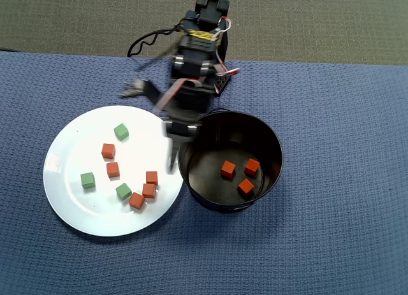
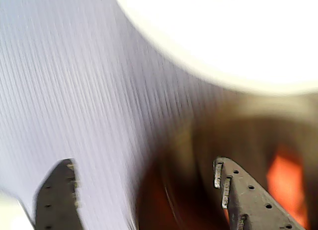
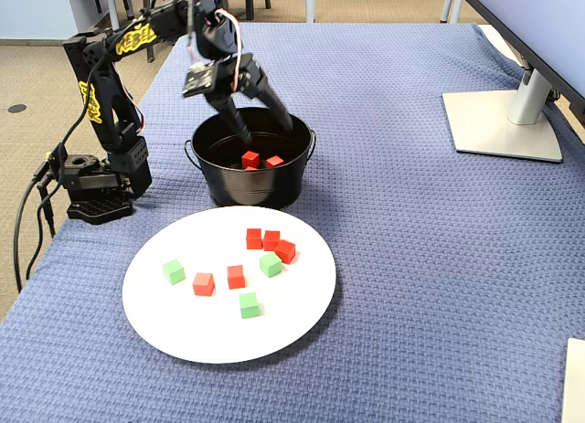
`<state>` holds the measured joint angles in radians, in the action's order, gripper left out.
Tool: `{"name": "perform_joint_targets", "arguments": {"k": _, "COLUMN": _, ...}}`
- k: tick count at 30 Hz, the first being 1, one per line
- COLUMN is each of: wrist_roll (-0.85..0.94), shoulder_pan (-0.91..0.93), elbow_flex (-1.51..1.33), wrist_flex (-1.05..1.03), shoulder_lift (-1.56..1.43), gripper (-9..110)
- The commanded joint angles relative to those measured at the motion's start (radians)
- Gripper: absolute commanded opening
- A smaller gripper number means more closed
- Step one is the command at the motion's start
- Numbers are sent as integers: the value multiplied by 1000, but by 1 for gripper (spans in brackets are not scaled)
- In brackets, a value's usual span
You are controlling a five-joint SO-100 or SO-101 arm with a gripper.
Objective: Pick up the red cubes from the white plate and place them in the black recipient
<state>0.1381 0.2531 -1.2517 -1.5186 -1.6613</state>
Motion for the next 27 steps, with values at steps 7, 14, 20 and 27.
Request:
{"name": "perform_joint_targets", "arguments": {"k": 7, "wrist_roll": 336, "shoulder_pan": 423, "elbow_flex": 32, "wrist_flex": 121, "shoulder_lift": 138, "gripper": 21}}
{"name": "perform_joint_targets", "arguments": {"k": 14, "wrist_roll": 525, "shoulder_pan": 551, "elbow_flex": -101, "wrist_flex": 206, "shoulder_lift": 175, "gripper": 23}}
{"name": "perform_joint_targets", "arguments": {"k": 20, "wrist_roll": 603, "shoulder_pan": 612, "elbow_flex": -178, "wrist_flex": 328, "shoulder_lift": 227, "gripper": 23}}
{"name": "perform_joint_targets", "arguments": {"k": 27, "wrist_roll": 597, "shoulder_pan": 637, "elbow_flex": -215, "wrist_flex": 347, "shoulder_lift": 265, "gripper": 24}}
